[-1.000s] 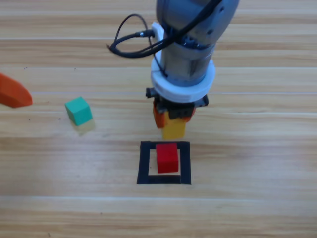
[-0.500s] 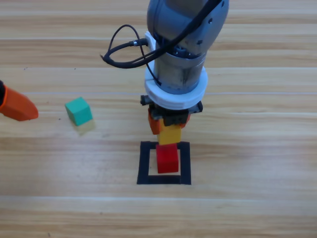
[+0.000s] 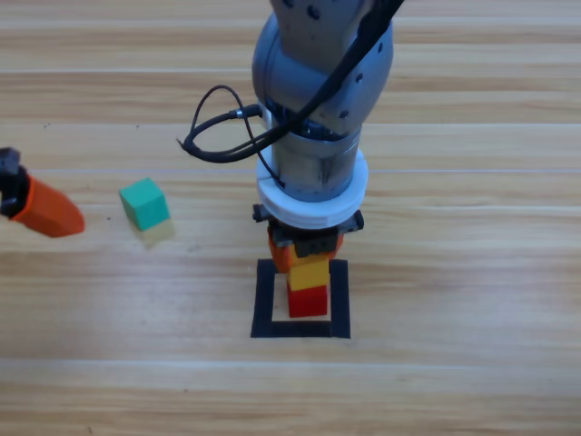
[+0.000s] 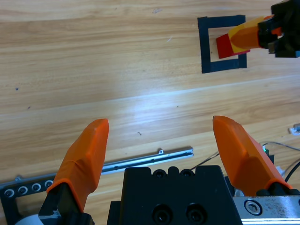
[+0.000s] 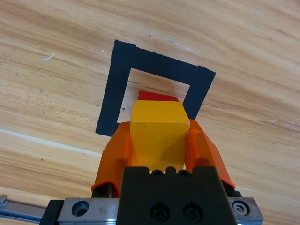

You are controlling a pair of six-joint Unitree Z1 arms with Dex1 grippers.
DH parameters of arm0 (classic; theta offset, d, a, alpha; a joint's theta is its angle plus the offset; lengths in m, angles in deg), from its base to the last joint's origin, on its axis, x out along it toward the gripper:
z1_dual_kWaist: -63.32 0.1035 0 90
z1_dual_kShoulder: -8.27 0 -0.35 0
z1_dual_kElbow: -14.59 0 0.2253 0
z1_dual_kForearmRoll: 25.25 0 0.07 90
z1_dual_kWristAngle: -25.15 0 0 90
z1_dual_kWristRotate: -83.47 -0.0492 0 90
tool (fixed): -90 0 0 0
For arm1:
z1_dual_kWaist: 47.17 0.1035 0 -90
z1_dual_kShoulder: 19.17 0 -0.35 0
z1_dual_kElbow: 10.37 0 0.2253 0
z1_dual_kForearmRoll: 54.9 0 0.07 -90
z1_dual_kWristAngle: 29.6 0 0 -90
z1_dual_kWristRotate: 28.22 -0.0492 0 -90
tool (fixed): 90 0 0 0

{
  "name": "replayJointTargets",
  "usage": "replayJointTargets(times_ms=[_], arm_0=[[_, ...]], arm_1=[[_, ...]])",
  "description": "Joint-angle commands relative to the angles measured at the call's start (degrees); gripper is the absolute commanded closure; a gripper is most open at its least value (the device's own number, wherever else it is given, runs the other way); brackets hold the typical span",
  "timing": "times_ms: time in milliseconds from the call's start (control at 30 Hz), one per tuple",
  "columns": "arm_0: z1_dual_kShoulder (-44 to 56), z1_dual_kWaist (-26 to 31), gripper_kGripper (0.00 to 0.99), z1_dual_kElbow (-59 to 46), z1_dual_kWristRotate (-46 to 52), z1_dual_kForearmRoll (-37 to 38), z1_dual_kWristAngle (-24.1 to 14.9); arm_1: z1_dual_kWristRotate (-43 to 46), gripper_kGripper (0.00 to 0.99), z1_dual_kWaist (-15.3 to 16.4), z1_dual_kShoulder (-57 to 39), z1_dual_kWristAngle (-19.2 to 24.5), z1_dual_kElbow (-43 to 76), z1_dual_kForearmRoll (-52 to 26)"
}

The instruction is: Stack the blocks in the rectangular block: red at the bottom, yellow in the middle, green on top

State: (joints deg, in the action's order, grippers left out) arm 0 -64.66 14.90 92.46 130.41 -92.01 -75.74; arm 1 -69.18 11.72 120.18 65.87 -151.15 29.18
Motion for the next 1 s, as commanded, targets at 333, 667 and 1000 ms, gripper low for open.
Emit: replayJointTargets(times_ms=[333,667,1000], arm_0=[[-2.84,1.05,0.045,-3.28,0.34,3.93,1.13],[-4.15,1.32,0.045,-3.63,0.08,4.99,1.31],[-4.77,1.58,0.045,-3.98,-0.19,5.87,1.75]], arm_1=[[-0.17,0.784,1.75,3.39,-1.16,0.27,1.06],[-1.32,0.784,1.75,2.42,-1.6,0.36,1.15],[-2.28,0.784,1.75,2.07,-1.25,0.36,1.59]])
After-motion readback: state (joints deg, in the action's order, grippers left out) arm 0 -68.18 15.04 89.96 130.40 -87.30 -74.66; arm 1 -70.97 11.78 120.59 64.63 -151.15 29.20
